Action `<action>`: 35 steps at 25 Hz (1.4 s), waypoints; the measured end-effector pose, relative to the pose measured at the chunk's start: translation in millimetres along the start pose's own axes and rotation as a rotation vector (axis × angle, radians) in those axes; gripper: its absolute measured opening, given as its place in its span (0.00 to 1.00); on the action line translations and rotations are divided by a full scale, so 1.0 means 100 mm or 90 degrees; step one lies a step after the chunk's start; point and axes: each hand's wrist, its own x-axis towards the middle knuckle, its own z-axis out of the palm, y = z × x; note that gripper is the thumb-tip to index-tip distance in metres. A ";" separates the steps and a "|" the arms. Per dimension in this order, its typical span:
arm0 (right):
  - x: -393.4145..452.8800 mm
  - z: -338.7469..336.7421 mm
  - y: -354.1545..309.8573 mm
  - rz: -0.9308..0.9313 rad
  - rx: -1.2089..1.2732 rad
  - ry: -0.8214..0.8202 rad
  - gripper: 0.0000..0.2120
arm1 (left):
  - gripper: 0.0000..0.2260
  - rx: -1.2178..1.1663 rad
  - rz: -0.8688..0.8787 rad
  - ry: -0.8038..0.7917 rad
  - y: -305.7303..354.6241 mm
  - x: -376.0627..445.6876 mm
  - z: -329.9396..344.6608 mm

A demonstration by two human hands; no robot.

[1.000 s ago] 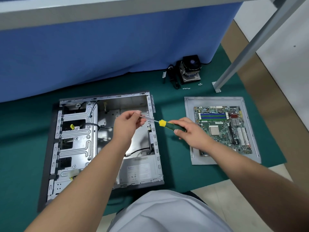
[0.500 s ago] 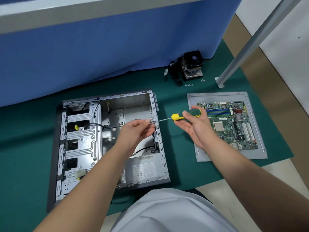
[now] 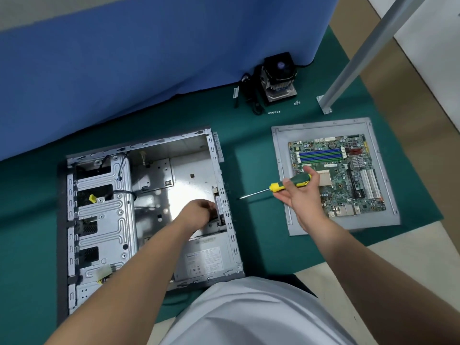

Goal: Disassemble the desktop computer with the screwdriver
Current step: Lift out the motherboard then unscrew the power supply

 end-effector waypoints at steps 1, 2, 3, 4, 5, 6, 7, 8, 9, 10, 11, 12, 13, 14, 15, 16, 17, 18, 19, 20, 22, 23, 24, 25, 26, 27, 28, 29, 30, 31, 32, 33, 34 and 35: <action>0.01 -0.01 0.06 0.013 -0.007 -0.003 0.27 | 0.14 0.052 -0.006 -0.006 0.00 0.04 0.01; 0.02 -0.01 0.11 0.024 -0.011 -0.005 0.26 | 0.16 0.073 -0.013 -0.011 -0.01 0.08 0.03; 0.02 -0.01 0.15 0.034 -0.011 -0.006 0.25 | 0.17 0.067 -0.022 -0.015 -0.03 0.10 0.04; 0.03 -0.02 0.19 0.042 -0.011 -0.005 0.25 | 0.17 0.054 -0.029 -0.016 -0.04 0.11 0.05; 0.04 -0.03 0.22 0.051 -0.013 -0.004 0.25 | 0.17 0.040 -0.035 -0.017 -0.06 0.13 0.07; 0.05 -0.03 0.24 0.059 -0.015 -0.003 0.25 | 0.17 0.031 -0.039 -0.018 -0.07 0.14 0.07; 0.06 -0.04 0.27 0.066 -0.016 -0.003 0.25 | 0.17 0.031 -0.038 -0.019 -0.08 0.15 0.07; 0.07 -0.05 0.29 0.071 -0.017 -0.003 0.25 | 0.17 0.032 -0.037 -0.019 -0.09 0.16 0.07; 0.08 -0.05 0.30 0.076 -0.018 -0.001 0.25 | 0.17 0.031 -0.036 -0.019 -0.09 0.15 0.07; 0.09 -0.05 0.32 0.080 -0.019 0.002 0.24 | 0.17 0.028 -0.040 -0.021 -0.09 0.15 0.08; 0.10 -0.05 0.33 0.082 -0.017 0.006 0.24 | 0.17 0.025 -0.043 -0.022 -0.09 0.15 0.08; 0.10 -0.05 0.35 0.084 -0.015 0.009 0.23 | 0.17 0.023 -0.044 -0.024 -0.09 0.14 0.08; 0.11 -0.04 0.36 0.086 -0.012 0.010 0.23 | 0.17 0.023 -0.041 -0.027 -0.09 0.14 0.08; 0.11 -0.03 0.38 0.089 -0.011 0.010 0.23 | 0.17 0.023 -0.039 -0.032 -0.09 0.13 0.07; 0.11 -0.03 0.39 0.092 -0.011 0.010 0.23 | 0.18 0.022 -0.039 -0.035 -0.09 0.13 0.07; 0.11 -0.03 0.39 0.095 -0.011 0.011 0.23 | 0.18 0.021 -0.039 -0.037 -0.09 0.13 0.07; 0.11 -0.03 0.40 0.097 -0.012 0.013 0.23 | 0.19 0.019 -0.040 -0.038 -0.09 0.13 0.06; 0.11 -0.03 0.40 0.097 -0.011 0.014 0.23 | 0.19 0.017 -0.039 -0.039 -0.09 0.13 0.06; 0.11 -0.03 0.40 0.096 -0.010 0.014 0.23 | 0.19 0.015 -0.035 -0.040 -0.09 0.13 0.06; 0.10 -0.03 0.41 0.095 -0.009 0.013 0.23 | 0.19 0.012 -0.032 -0.040 -0.10 0.13 0.07; 0.10 -0.04 0.41 0.095 -0.005 0.012 0.23 | 0.20 0.007 -0.027 -0.043 -0.11 0.14 0.07; 0.09 -0.04 0.42 0.096 -0.003 0.012 0.21 | 0.20 0.002 -0.026 -0.047 -0.11 0.14 0.07; 0.08 -0.04 0.42 0.097 0.002 0.012 0.20 | 0.20 -0.004 -0.025 -0.052 -0.12 0.14 0.06; 0.07 -0.05 0.42 0.099 0.009 0.011 0.19 | 0.19 -0.008 -0.026 -0.057 -0.12 0.14 0.06; 0.07 -0.06 0.41 0.105 0.020 0.006 0.18 | 0.18 -0.011 -0.028 -0.063 -0.12 0.13 0.05; 0.07 -0.08 0.40 0.115 0.034 -0.003 0.18 | 0.17 -0.014 -0.031 -0.067 -0.11 0.13 0.05; 0.07 -0.11 0.39 0.128 0.053 -0.014 0.18 | 0.16 -0.017 -0.034 -0.070 -0.11 0.13 0.04; 0.08 -0.13 0.36 0.143 0.075 -0.026 0.18 | 0.16 -0.020 -0.038 -0.072 -0.11 0.13 0.04; 0.09 -0.15 0.35 0.156 0.097 -0.035 0.19 | 0.16 -0.024 -0.042 -0.074 -0.11 0.13 0.04; 0.09 -0.17 0.33 0.166 0.114 -0.042 0.20 | 0.16 -0.030 -0.044 -0.077 -0.11 0.13 0.04; 0.10 -0.18 0.32 0.173 0.124 -0.047 0.20 | 0.16 -0.034 -0.045 -0.081 -0.11 0.12 0.04; 0.11 -0.17 0.30 0.177 0.128 -0.050 0.21 | 0.16 -0.037 -0.046 -0.085 -0.10 0.12 0.03; 0.12 -0.17 0.30 0.180 0.129 -0.052 0.21 | 0.16 -0.040 -0.047 -0.091 -0.10 0.11 0.03; 0.12 -0.17 0.30 0.183 0.129 -0.054 0.22 | 0.16 -0.043 -0.049 -0.096 -0.10 0.10 0.03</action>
